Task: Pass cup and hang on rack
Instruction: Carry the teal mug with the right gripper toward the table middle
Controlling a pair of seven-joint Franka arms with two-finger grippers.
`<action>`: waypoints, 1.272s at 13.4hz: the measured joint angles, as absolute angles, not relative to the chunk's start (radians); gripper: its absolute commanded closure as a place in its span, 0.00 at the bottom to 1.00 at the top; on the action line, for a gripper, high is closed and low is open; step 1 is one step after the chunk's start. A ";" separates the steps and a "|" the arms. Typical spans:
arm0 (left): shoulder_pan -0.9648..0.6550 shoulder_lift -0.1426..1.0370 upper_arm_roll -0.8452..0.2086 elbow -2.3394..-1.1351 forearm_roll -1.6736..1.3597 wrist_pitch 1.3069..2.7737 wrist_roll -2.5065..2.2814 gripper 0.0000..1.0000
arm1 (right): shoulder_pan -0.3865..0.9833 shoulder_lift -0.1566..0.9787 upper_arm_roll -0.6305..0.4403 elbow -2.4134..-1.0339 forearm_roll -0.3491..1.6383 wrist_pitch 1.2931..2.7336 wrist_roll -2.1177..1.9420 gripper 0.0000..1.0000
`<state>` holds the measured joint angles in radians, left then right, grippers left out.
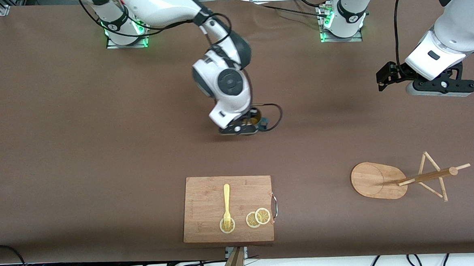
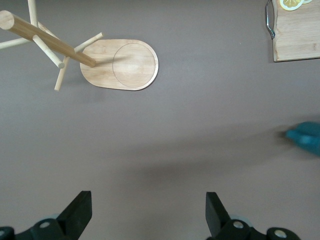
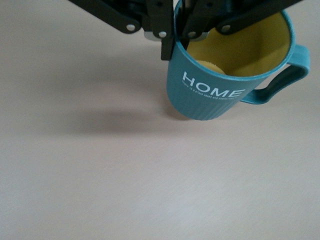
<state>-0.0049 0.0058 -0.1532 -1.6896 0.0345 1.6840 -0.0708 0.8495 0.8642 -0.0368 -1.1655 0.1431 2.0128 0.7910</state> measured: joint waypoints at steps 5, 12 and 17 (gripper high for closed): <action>-0.005 0.006 -0.153 -1.690 0.034 1.684 -0.071 0.00 | 0.917 0.948 -0.039 -1.067 0.143 2.077 0.826 1.00; -0.005 0.006 -0.153 -1.690 0.034 1.684 -0.071 0.00 | 0.983 0.977 -0.051 -1.064 0.141 2.128 0.830 0.59; -0.005 0.006 -0.153 -1.690 0.034 1.684 -0.071 0.00 | 0.977 0.962 -0.060 -1.033 0.142 2.101 0.830 0.40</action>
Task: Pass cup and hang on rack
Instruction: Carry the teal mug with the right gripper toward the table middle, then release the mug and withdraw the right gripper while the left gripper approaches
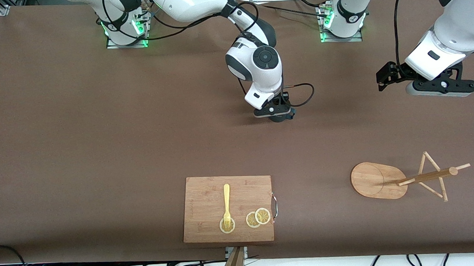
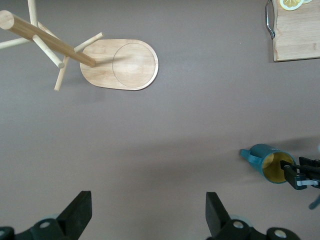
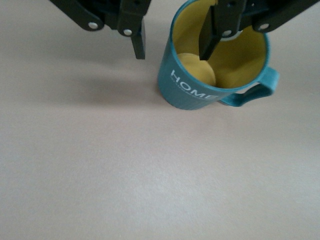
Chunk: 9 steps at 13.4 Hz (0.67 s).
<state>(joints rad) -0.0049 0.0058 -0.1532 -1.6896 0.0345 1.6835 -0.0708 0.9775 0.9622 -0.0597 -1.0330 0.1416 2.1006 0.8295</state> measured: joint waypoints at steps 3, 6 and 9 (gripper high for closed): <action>-0.005 0.006 -0.154 -1.690 0.034 1.674 -0.071 0.00 | 0.954 0.894 -0.069 -1.018 0.142 1.998 0.830 0.03; -0.007 0.018 -0.162 -1.691 0.034 1.581 -0.047 0.00 | 0.861 0.791 -0.076 -1.016 0.142 1.855 0.807 0.00; -0.014 0.047 -0.166 -1.693 0.032 1.532 0.089 0.00 | 0.753 0.713 -0.114 -1.022 0.142 1.674 0.680 0.00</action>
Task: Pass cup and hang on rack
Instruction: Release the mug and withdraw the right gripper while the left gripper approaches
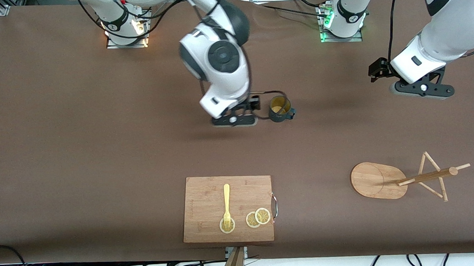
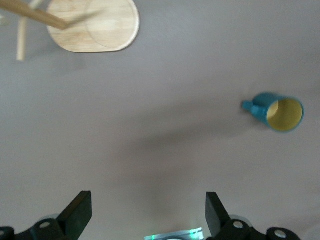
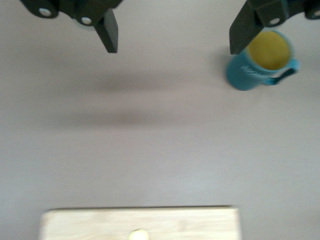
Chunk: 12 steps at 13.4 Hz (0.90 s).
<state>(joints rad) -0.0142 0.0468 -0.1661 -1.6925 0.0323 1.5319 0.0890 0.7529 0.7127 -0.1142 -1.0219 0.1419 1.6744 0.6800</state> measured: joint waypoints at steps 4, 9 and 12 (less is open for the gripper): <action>-0.005 0.107 -0.163 -1.707 -0.066 1.506 0.402 0.00 | 0.576 0.554 -0.172 -1.124 0.144 1.588 0.453 0.00; 0.078 0.206 -0.156 -1.800 -0.276 1.627 0.846 0.00 | 0.543 0.212 -0.278 -1.424 0.145 1.561 0.374 0.00; 0.107 0.257 -0.155 -1.911 -0.417 1.790 1.107 0.00 | 0.539 0.032 -0.356 -1.569 0.106 1.515 0.258 0.00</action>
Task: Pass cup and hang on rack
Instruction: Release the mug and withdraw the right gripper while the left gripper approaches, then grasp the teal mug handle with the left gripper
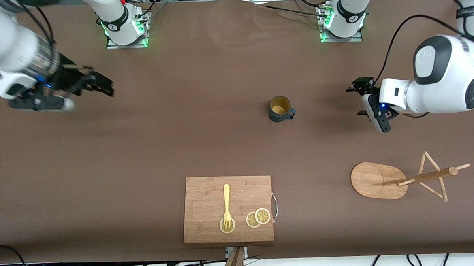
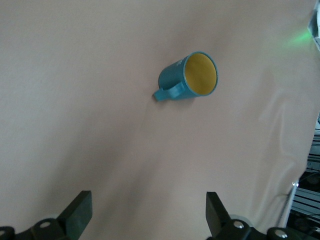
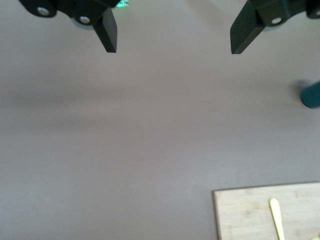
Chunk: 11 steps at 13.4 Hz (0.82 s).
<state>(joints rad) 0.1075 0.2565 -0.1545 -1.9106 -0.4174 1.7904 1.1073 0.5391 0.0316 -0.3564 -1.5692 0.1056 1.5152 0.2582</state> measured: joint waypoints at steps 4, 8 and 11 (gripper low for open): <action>0.103 0.347 -0.160 -2.020 -0.677 1.948 1.494 0.00 | 0.368 -0.021 -0.314 -1.612 0.061 1.475 0.083 0.00; 0.075 0.484 -0.190 -2.035 -0.958 2.047 1.969 0.00 | 0.113 -0.023 -0.110 -1.615 0.059 1.471 0.000 0.00; 0.067 0.580 -0.235 -2.046 -1.164 2.077 2.277 0.00 | 0.109 -0.025 -0.092 -1.615 0.054 1.468 0.000 0.00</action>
<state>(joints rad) 0.0669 0.5798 -0.2355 -2.0455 -1.1641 2.0774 2.2770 0.1087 -0.0247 -0.0916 -1.6150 0.0539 1.4684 -0.0003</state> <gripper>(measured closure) 0.000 0.000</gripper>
